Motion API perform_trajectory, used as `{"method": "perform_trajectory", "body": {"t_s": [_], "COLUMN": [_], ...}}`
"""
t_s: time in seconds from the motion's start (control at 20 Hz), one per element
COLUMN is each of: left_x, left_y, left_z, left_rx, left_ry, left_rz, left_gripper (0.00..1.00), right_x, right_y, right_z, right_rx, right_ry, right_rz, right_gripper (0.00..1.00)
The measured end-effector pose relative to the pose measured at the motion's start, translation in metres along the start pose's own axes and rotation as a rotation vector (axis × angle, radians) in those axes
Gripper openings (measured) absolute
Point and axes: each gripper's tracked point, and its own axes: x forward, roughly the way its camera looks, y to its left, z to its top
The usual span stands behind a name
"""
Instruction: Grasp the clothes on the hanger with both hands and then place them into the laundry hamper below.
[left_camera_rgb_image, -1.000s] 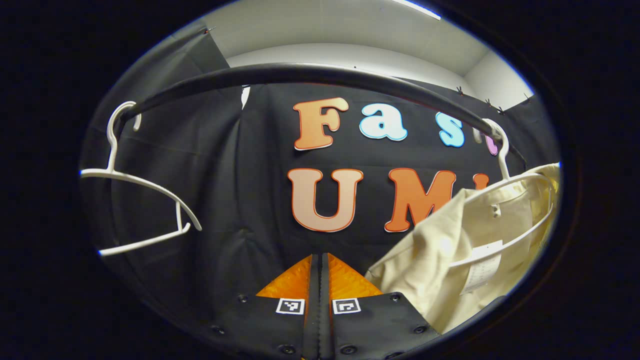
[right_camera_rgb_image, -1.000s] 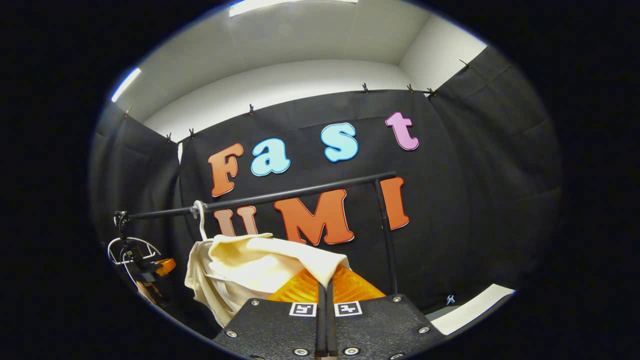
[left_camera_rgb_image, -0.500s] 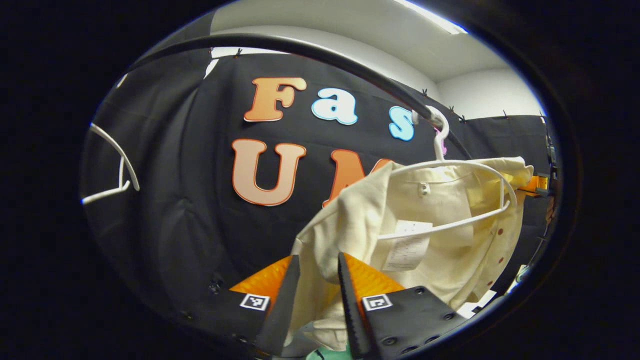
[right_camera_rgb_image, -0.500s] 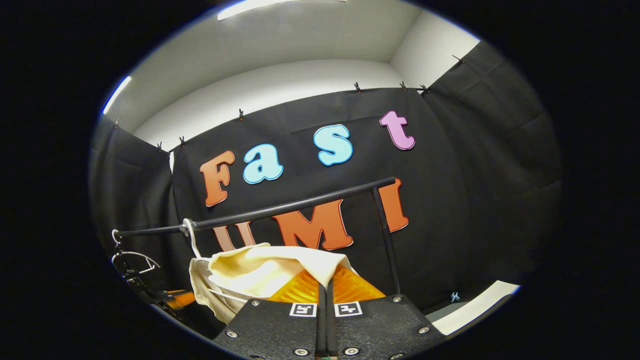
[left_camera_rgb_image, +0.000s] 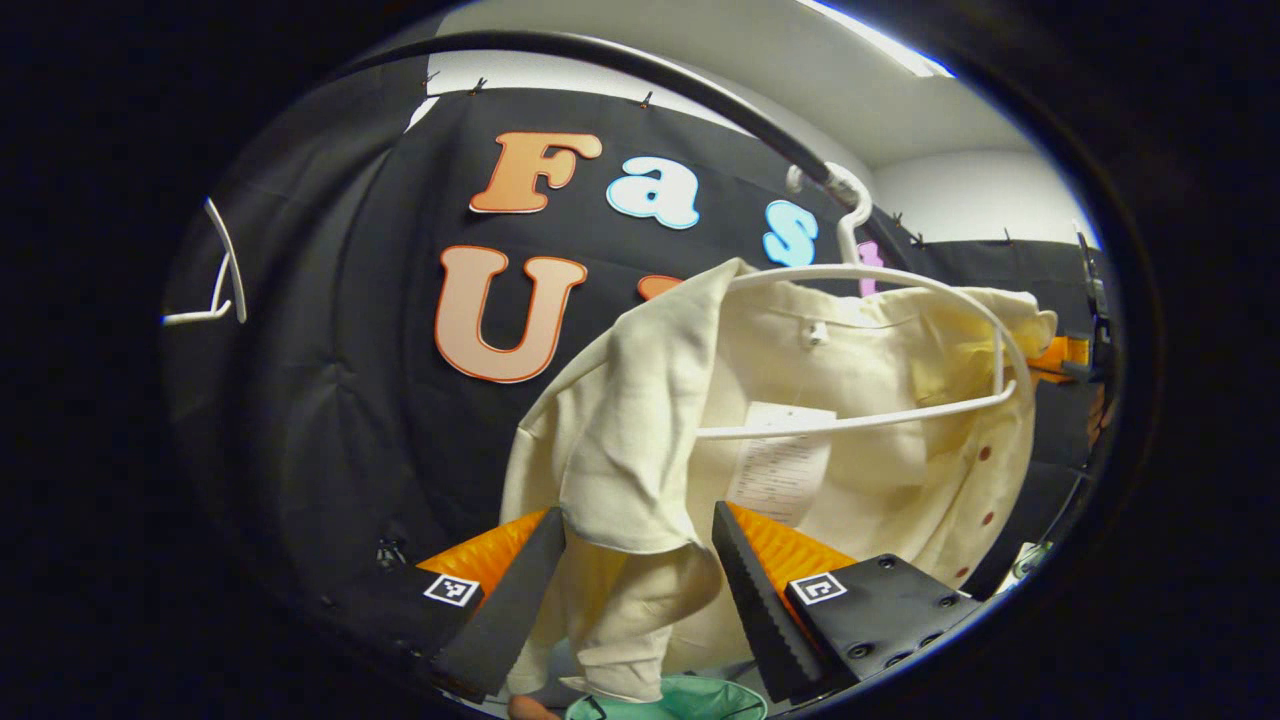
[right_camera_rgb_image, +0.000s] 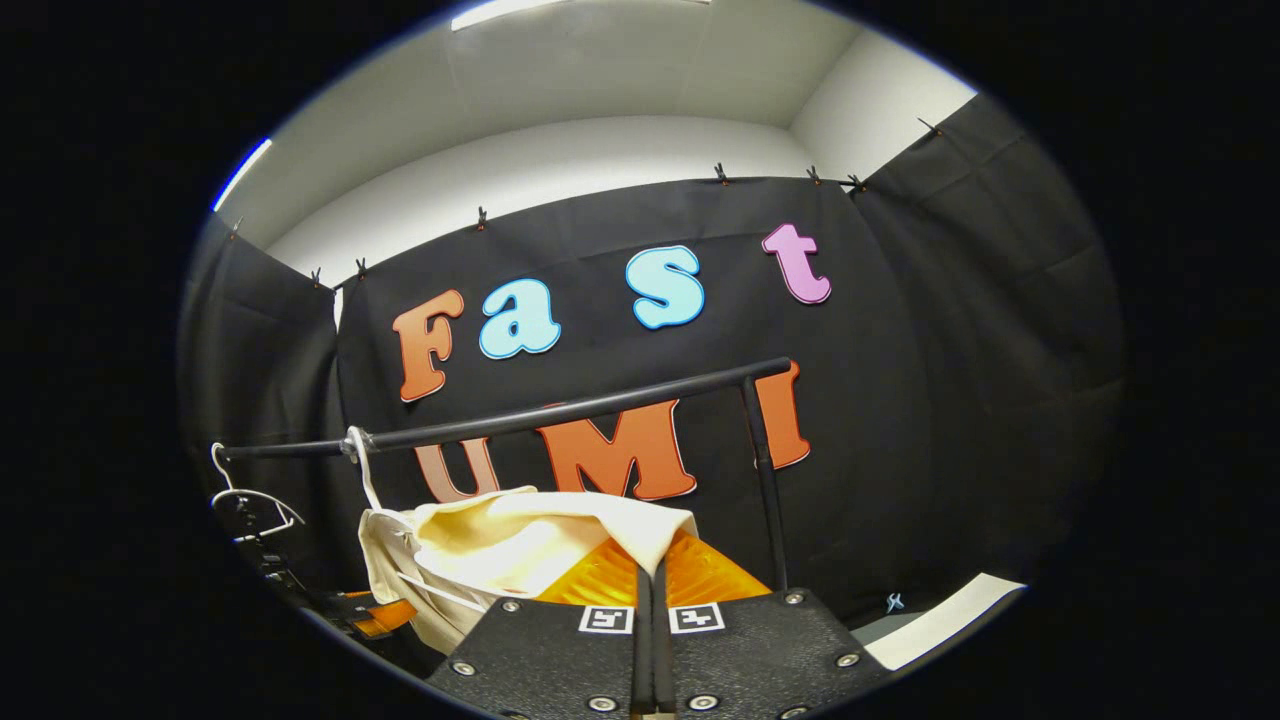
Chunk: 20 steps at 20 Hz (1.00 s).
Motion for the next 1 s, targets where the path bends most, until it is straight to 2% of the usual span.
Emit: {"method": "perform_trajectory", "body": {"t_s": [0.05,0.1,0.15,0.2,0.25,0.3,0.35,0.45,0.7,0.9,1.0], "left_x": [0.006,0.013,0.017,0.014,0.014,0.016,0.014,0.010,0.002,-0.003,-0.003], "left_y": [0.005,0.004,0.005,0.010,0.019,0.030,0.041,0.056,0.103,0.140,0.155], "left_z": [-0.005,-0.009,-0.011,-0.009,-0.006,0.002,0.010,0.021,0.062,0.083,0.080], "left_rx": [-0.004,-0.013,-0.028,-0.040,-0.045,-0.046,-0.052,-0.049,0.027,0.034,0.035], "left_ry": [0.009,0.032,0.038,0.033,0.027,0.016,-0.002,-0.029,-0.103,-0.122,-0.111], "left_rz": [0.017,0.005,0.005,0.015,0.037,0.056,0.088,0.119,0.234,0.309,0.330], "left_gripper": [0.93,0.97,0.95,0.88,0.60,0.43,0.22,0.08,0.07,0.07,0.07], "right_x": [0.002,0.004,0.006,0.009,0.013,0.018,0.023,0.034,0.059,0.082,0.092], "right_y": [0.000,-0.001,-0.002,-0.004,-0.006,-0.008,-0.009,-0.009,-0.001,-0.001,0.001], "right_z": [0.002,0.004,0.007,0.007,0.006,0.004,0.001,-0.005,-0.020,-0.040,-0.057], "right_rx": [-0.005,-0.007,-0.006,-0.001,0.005,0.015,0.030,0.056,0.041,0.085,0.102], "right_ry": [-0.005,-0.009,-0.011,-0.011,-0.009,-0.003,0.008,0.024,0.039,0.073,0.099], "right_rz": [0.002,0.004,0.007,0.011,0.018,0.026,0.038,0.058,0.131,0.196,0.221], "right_gripper": [0.00,0.00,0.00,0.00,0.00,0.00,0.00,0.00,0.00,0.00,0.00]}}
